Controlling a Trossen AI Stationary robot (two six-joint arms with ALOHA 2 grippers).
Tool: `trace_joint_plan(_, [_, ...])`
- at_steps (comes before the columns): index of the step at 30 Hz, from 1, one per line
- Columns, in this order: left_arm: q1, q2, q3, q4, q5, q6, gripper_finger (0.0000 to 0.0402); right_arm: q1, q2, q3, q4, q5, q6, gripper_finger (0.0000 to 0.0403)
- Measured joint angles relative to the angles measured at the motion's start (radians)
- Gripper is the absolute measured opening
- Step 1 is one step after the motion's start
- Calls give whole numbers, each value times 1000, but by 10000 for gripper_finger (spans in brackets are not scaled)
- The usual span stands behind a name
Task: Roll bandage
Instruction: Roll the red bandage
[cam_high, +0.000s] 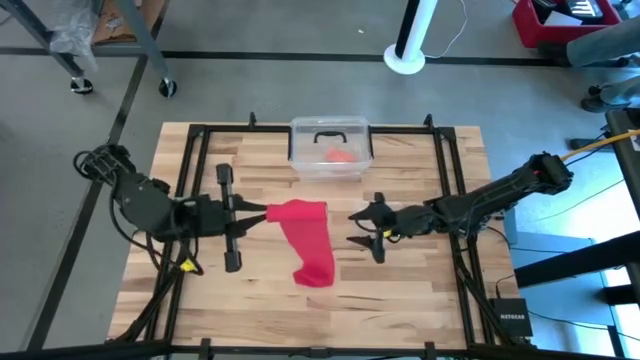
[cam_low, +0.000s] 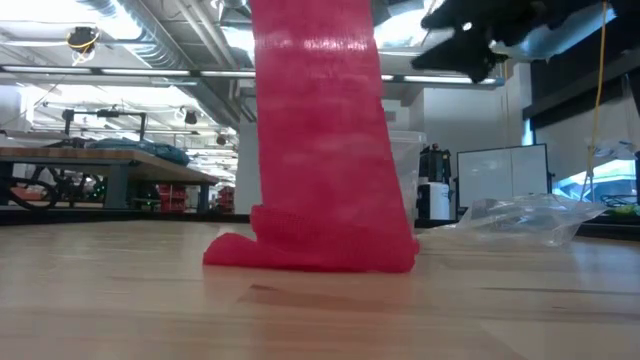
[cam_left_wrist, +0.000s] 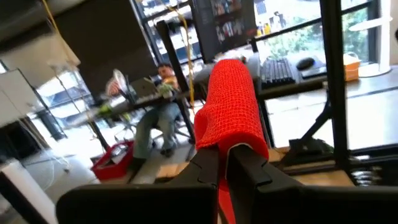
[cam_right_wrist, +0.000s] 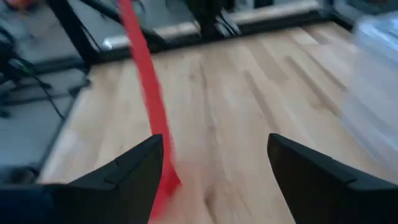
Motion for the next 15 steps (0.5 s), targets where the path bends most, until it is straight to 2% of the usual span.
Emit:
trace_joint_plan(4, [10,0,0,-72,5,-69,4,27,17,1,248,-85,-94,289])
trace_joint_plan(8, [10,0,0,-99,38,-105,4,61,17,23,441,-79,-222,289])
trace_joint_plan(10, [10,0,0,-101,59,-112,4,67,25,56,465,-66,-265,289])
trace_joint_plan(15, [10,0,0,-102,89,-126,4,65,81,140,396,-59,-325,289])
